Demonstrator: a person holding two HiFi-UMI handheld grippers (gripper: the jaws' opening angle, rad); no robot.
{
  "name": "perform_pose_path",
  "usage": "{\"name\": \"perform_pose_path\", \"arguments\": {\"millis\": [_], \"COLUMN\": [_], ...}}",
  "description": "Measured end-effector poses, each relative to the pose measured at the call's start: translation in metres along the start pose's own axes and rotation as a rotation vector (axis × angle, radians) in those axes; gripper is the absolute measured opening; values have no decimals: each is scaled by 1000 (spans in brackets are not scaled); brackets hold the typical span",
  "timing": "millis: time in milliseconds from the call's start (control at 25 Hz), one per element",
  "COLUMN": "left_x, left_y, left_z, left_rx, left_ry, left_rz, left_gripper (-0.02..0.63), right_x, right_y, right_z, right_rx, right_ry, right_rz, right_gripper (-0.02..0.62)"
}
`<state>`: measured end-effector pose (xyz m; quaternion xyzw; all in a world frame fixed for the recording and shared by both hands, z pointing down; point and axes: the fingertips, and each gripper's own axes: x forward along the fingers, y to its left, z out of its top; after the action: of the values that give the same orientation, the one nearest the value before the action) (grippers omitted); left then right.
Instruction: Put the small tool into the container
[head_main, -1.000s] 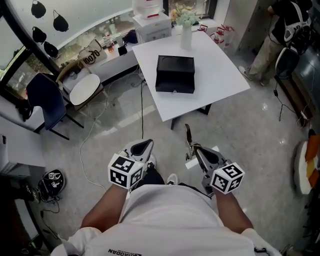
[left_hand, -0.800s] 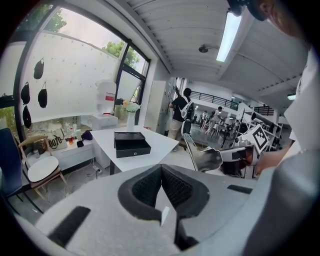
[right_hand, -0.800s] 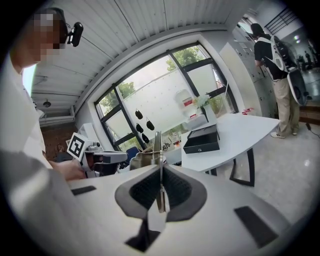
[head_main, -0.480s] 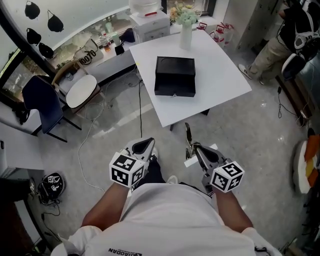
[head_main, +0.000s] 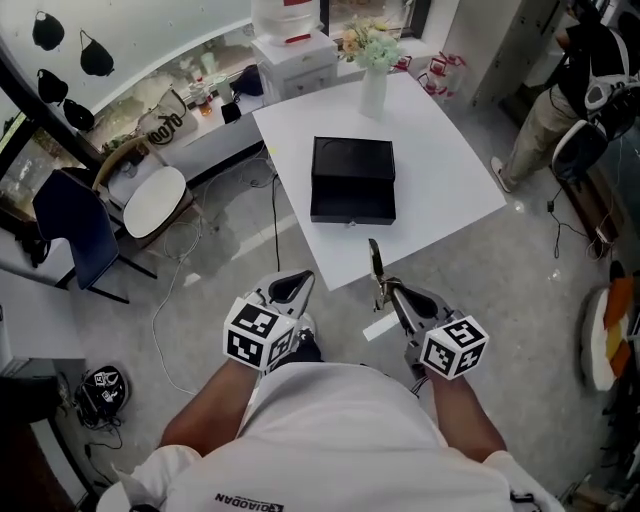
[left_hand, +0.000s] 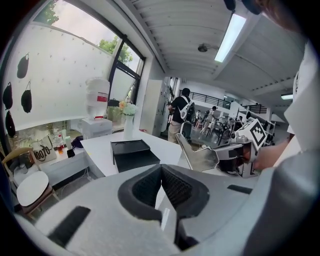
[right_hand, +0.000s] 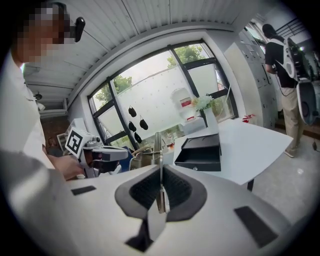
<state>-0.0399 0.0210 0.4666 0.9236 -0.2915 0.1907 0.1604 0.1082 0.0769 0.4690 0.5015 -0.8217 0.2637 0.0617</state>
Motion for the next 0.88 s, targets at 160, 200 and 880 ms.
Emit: {"name": "perform_pose_path", "arguments": {"millis": [160,200,880], "left_x": [15,19,68], "left_y": [29,37,137], "left_z": [20,23,39], "left_rx": [19,21,38], "left_ry": [-4,-2,60], "left_rz": [-27,-34,-122], "left_gripper": [9,9,9], "right_x": [29,36,142], "right_y": [-8,-10,-59], "right_z": [23,28,60], "right_rx": [-58,-64,-76], "right_ry": [6,5,52], "right_rz": [-37,-44,-169], "right_gripper": [14,14,14]}}
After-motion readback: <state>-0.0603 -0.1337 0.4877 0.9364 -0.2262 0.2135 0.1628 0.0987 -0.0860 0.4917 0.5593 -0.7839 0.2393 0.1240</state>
